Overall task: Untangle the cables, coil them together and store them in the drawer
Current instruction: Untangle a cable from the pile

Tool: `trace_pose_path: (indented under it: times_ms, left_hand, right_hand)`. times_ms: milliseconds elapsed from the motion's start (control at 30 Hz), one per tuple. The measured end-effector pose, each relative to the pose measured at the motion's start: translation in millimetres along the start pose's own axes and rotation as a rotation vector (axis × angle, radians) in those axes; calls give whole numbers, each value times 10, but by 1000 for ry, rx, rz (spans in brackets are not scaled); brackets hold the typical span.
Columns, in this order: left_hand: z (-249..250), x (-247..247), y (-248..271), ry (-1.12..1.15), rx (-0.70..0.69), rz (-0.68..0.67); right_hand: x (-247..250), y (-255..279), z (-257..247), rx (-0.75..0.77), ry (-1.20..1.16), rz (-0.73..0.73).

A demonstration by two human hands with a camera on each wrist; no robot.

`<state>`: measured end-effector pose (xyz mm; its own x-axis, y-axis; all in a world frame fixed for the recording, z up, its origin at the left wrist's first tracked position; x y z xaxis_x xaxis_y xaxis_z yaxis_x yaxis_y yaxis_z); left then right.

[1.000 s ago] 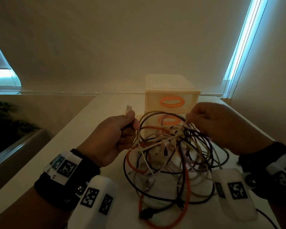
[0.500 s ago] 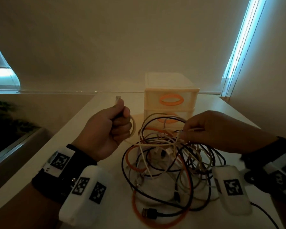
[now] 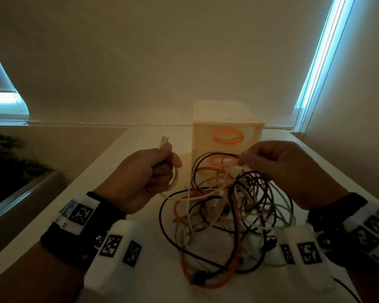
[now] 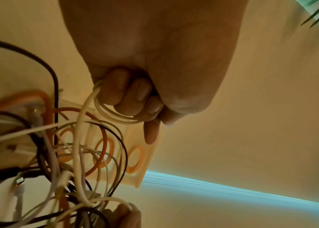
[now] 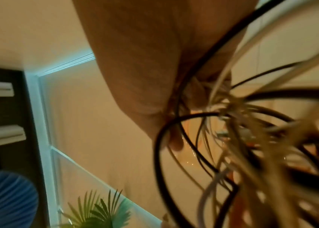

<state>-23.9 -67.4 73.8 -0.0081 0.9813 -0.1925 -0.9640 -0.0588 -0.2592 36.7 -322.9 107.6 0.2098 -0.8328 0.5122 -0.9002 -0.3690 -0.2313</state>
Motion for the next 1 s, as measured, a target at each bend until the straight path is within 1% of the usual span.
trace_pose_path:
  times_ms: [33, 67, 100, 167, 200, 233, 267, 300, 367, 400, 433, 500, 533, 600, 633, 667, 733, 767, 800, 867, 900, 933, 967, 1000]
  left_hand:
    - [-3, -21, 5, 14, -7, -2]
    - [-5, -55, 10, 45, -16, -4]
    - [-9, -91, 14, 95, -27, -2]
    - [-21, -157, 17, 221, -52, 16]
    - [-23, -189, 18, 280, -63, 27]
    - [-33, -217, 21, 337, -74, 40]
    - [-39, -246, 24, 391, -85, 54]
    - [-46, -269, 27, 445, -93, 67]
    - [-38, -285, 22, 562, -112, 91]
    - [-19, -266, 12, 623, -123, 104]
    - [11, -229, -2, 683, -132, 120]
    - [94, -103, -30, 787, -154, 143]
    - [148, -24, -34, 830, -167, 141]
    - [254, 127, -33, 886, -192, 89]
    - [303, 180, -31, 906, -195, 32]
    - [351, 191, -16, 908, -177, -51]
    - [385, 126, 37, 835, -73, -260]
    - [367, 42, 83, 724, -25, -357]
    - [324, -62, 140, 563, -2, -428]
    - [180, -291, 248, 263, 53, -542]
    - [111, -385, 283, 186, 95, -533]
    - [59, -443, 290, 168, 114, -457]
    - [25, -458, 269, 186, 99, -357]
    - [4, -445, 235, 222, 70, -262]
  right_hand:
    - [-17, 15, -8, 13, 113, -34]
    - [-17, 19, -10, 39, 224, -32]
    - [0, 22, -18, 87, 339, 16]
    - [30, 56, -95, 271, 499, 153]
    - [6, 96, -165, 382, 511, 182]
    - [-60, 140, -233, 467, 492, 162]
    - [-158, 186, -304, 516, 455, 103]
    - [-283, 221, -350, 512, 421, 22]
    - [-531, 238, -344, 405, 411, -134]
    - [-631, 223, -294, 366, 462, -199]
    - [-686, 208, -236, 362, 510, -240]
    - [-659, 177, -149, 353, 533, -270]
    - [-596, 154, -125, 324, 499, -265]
    - [-443, 90, -71, 260, 446, -238]
    - [-379, 38, -29, 228, 451, -210]
    - [-326, -8, 5, 197, 456, -168]
    - [-262, -90, 48, 145, 409, -35]
    - [-255, -111, 49, 130, 359, 39]
    - [-266, -112, 33, 124, 300, 103]
    - [-315, -74, -41, 137, 184, 193]
    - [-331, -42, -94, 156, 129, 216]
    - [-336, 3, -153, 182, 72, 219]
    - [-347, 48, -207, 213, 24, 189]
    - [-366, 104, -263, 254, 3, 125]
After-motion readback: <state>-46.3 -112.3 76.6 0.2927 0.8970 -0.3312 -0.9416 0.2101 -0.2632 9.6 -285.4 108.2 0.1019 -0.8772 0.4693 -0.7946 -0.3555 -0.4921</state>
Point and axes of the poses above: each hand's wrist, its own y-axis away from the middle knuckle, its own x-axis out of the back of the hand, z = x × y, the point moved 3 cm from there along -y, towards the middle knuckle, and after that the axes turned 12 degrees about -x, right-handed, at the moved point
